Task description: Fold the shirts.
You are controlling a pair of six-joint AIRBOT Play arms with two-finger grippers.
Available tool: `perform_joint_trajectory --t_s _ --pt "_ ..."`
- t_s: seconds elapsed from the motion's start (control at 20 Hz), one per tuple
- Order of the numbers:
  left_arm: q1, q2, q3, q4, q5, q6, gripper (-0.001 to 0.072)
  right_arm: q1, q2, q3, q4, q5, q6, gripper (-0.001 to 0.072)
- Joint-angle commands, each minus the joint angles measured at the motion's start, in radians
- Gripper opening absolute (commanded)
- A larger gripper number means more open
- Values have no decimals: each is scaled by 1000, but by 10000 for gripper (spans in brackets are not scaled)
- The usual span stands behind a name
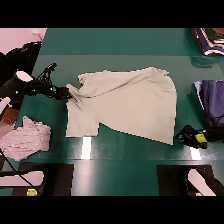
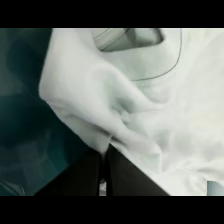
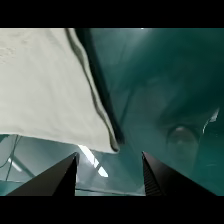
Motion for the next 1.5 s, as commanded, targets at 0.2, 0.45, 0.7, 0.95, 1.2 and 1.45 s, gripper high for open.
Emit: perform_joint_trajectory --t_s 0.2,0.45,0.7,0.95,1.2,1.45 --pt "-1 2 3 -3 -21 1 25 201 -142 20 6 -119 77 436" --pt "2 15 4 1 -32 1 24 285 -158 28 5 -166 67 47" --pt "2 219 29 1 30 -3 24 257 62 171 12 -199 60 22" --pt "2 437 343 -4 34 -74 25 173 211 684 14 -340 24 22" --pt "2 541 831 -10 57 -103 25 72 210 1187 14 -380 -84 22" --pt "2 595 1081 -17 61 -204 24 -60 137 1507 14 -158 -97 22"
